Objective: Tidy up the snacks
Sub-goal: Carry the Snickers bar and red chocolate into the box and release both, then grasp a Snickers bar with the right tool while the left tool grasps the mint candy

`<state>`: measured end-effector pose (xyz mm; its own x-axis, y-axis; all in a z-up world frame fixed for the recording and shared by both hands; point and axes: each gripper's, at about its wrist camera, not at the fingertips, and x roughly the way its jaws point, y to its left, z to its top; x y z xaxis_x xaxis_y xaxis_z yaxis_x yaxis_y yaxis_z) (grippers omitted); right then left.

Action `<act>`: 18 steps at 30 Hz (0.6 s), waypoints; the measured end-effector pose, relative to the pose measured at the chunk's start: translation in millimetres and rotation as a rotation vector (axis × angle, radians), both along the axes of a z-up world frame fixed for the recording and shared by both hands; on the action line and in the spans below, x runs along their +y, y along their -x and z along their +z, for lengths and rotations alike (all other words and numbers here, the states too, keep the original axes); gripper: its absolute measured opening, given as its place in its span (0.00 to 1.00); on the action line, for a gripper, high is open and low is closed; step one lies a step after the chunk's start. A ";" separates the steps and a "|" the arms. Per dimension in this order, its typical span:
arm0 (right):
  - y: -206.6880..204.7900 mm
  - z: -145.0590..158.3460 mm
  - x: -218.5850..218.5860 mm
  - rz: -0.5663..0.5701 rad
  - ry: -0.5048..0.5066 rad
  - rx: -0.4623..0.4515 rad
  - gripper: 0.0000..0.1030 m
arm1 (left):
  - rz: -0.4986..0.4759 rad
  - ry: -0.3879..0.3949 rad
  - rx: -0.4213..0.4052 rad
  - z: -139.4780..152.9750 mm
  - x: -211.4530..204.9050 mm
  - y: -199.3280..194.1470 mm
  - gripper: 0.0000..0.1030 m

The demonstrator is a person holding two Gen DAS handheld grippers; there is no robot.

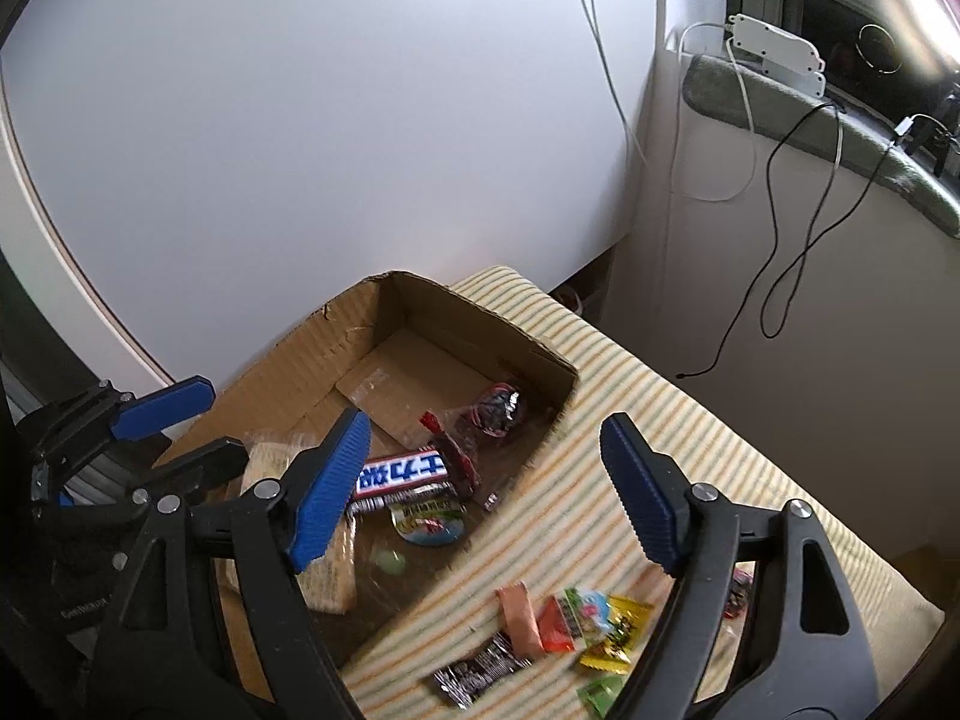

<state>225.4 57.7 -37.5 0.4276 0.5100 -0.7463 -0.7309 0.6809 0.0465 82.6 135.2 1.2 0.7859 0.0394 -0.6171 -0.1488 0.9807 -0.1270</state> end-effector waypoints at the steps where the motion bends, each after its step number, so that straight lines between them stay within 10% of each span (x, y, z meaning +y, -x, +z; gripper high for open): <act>1: 1.6 1.7 -4.4 -0.003 -0.001 -0.003 0.79 | -0.005 0.001 -0.004 1.2 -2.2 1.7 0.41; 18: 27.0 -7.4 -129.2 -0.104 0.048 0.002 0.80 | -0.181 0.030 -0.002 -1.1 -83.4 16.2 0.41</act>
